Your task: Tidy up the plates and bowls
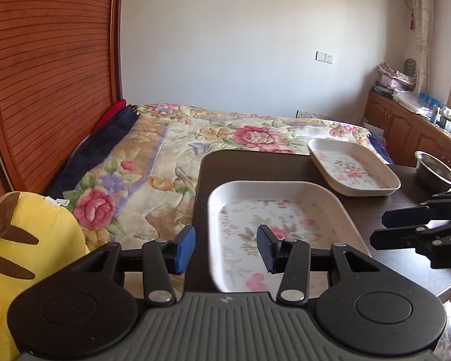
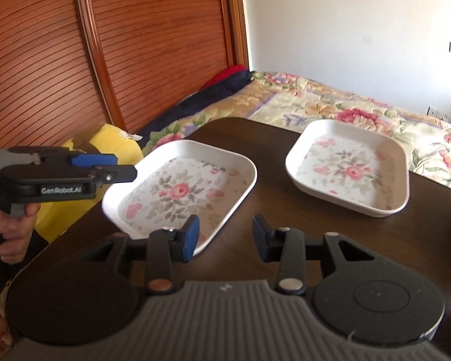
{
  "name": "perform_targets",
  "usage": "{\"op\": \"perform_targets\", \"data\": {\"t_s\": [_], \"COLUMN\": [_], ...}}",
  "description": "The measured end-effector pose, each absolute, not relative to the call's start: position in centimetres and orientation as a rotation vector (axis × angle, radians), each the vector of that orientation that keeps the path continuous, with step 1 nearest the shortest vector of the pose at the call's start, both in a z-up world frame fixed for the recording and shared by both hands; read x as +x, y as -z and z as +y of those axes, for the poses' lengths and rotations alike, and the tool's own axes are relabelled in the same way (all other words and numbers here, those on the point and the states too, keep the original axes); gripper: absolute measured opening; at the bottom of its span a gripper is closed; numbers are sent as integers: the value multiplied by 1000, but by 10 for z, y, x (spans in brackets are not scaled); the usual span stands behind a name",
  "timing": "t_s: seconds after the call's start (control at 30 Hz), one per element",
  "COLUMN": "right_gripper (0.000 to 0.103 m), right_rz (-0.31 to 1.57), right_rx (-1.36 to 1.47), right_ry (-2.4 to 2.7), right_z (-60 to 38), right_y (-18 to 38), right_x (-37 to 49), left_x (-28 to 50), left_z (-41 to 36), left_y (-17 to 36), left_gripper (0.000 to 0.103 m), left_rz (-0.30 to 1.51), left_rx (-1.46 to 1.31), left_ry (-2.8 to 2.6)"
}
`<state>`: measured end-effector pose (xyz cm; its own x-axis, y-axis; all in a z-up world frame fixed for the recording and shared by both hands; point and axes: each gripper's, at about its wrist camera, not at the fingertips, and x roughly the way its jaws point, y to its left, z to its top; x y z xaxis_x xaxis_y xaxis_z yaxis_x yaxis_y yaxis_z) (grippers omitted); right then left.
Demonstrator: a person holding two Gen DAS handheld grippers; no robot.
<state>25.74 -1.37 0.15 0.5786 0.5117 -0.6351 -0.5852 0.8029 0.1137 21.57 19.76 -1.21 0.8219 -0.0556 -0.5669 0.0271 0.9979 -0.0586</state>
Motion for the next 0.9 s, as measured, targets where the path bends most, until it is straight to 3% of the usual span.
{"op": "perform_targets", "data": {"t_s": [0.17,0.37,0.9], "right_gripper": [38,28,19], "right_rz": [725,762,785], "right_rx": [-132,-140,-125], "right_ry": [-641,-640,-655], "right_z": [-5,0,5], "right_y": [2,10,14], "right_x": [268,280,284], "left_x": [220,226,232], "left_z": [202,205,202], "left_y": [17,22,29], "left_gripper": [35,21,15], "left_rz": [619,635,665], "left_rx": [-50,-57,-44], "left_ry": [45,52,63]}}
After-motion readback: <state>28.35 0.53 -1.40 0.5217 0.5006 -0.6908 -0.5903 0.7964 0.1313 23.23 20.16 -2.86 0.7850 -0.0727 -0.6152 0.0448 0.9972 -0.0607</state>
